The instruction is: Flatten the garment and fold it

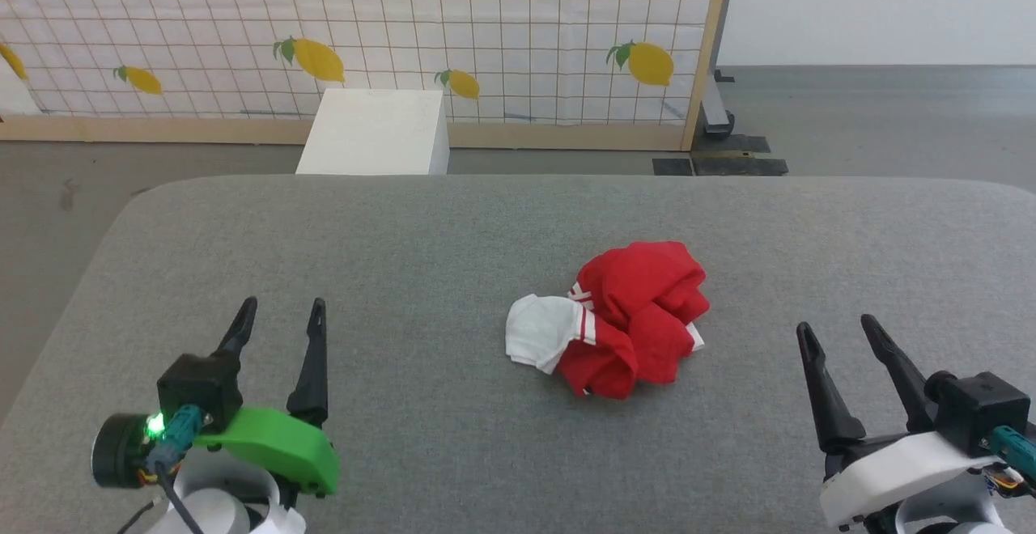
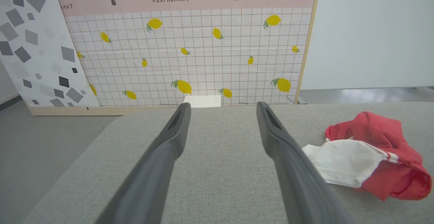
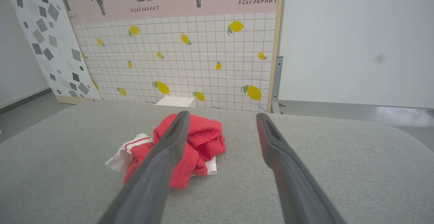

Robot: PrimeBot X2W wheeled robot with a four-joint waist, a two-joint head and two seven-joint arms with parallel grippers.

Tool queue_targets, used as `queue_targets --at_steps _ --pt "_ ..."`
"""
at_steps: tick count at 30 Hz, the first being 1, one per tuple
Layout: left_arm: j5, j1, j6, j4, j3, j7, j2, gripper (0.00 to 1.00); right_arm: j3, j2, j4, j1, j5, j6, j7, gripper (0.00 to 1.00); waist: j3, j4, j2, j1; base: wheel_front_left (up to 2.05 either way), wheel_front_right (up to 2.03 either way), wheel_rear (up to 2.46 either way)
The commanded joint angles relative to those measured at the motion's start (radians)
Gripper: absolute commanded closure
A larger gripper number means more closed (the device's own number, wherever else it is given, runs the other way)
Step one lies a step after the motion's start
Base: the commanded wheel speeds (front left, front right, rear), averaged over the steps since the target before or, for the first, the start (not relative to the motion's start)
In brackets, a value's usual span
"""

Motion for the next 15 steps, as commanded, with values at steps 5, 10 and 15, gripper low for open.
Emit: queue_targets --at_steps 5,10,15 --pt "0.009 0.067 -0.013 -0.007 0.017 -0.010 -0.022 0.00 0.008 -0.001 -0.003 0.017 0.008 -0.001 -0.013 0.00 -0.006 -0.006 -0.0001 0.0000 0.00 0.00 0.00" --pt "0.015 0.090 -0.050 -0.005 0.006 -0.011 -0.026 0.00 0.011 0.004 0.000 0.017 0.007 -0.001 -0.015 0.00 -0.008 -0.009 -0.0001 0.0000 0.00 0.00 0.00" --pt "0.018 0.088 -0.064 0.004 -0.002 -0.011 -0.029 0.00 0.013 0.004 0.002 0.013 0.007 -0.001 -0.015 0.00 -0.007 -0.009 -0.0001 0.0000 0.00 0.00 0.00"
